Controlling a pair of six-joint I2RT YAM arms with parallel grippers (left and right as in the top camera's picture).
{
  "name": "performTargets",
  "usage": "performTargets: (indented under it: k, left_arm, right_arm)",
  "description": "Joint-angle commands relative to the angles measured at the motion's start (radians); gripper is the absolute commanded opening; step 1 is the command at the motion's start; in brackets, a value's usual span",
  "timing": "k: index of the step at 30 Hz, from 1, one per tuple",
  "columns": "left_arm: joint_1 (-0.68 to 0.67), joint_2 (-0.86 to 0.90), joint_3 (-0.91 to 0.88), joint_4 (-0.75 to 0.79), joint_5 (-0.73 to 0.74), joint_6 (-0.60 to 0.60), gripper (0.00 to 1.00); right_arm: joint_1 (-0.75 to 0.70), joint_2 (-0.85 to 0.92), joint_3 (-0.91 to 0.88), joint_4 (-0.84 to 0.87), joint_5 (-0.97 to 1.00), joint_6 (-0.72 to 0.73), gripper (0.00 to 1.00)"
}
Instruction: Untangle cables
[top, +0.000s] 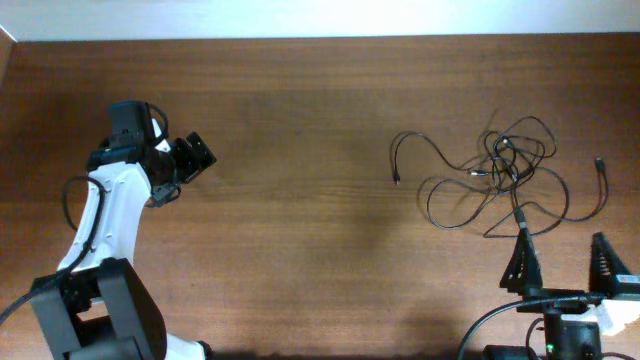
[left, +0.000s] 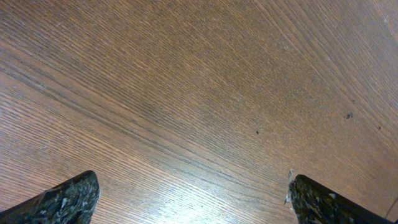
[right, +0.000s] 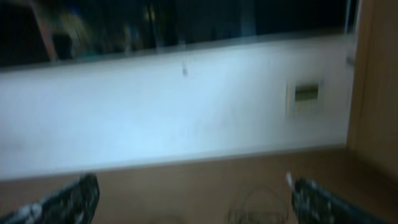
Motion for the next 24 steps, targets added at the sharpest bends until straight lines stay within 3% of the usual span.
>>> performTargets:
  k: [1,8,20,24]
  left_arm:
    - [0.001,-0.002,-0.008,0.002,0.006,-0.008,0.99]
    - [0.001,-0.002,-0.008,0.001,0.006,-0.008,0.99]
    - [0.001,-0.002,-0.008,0.002,0.006,-0.008,0.99]
    - [0.001,-0.002,-0.008,0.002,0.006,-0.008,0.99]
  right_arm:
    - [-0.003,-0.009,-0.071,0.200,-0.045,-0.169,0.99]
    - [0.061,-0.009,-0.323,0.506,-0.060,-0.185,0.98]
    - [0.077,-0.009,-0.587,0.463,-0.059,-0.185,0.98]
    - [0.078,-0.010,-0.611,0.379,-0.009,-0.159,0.99]
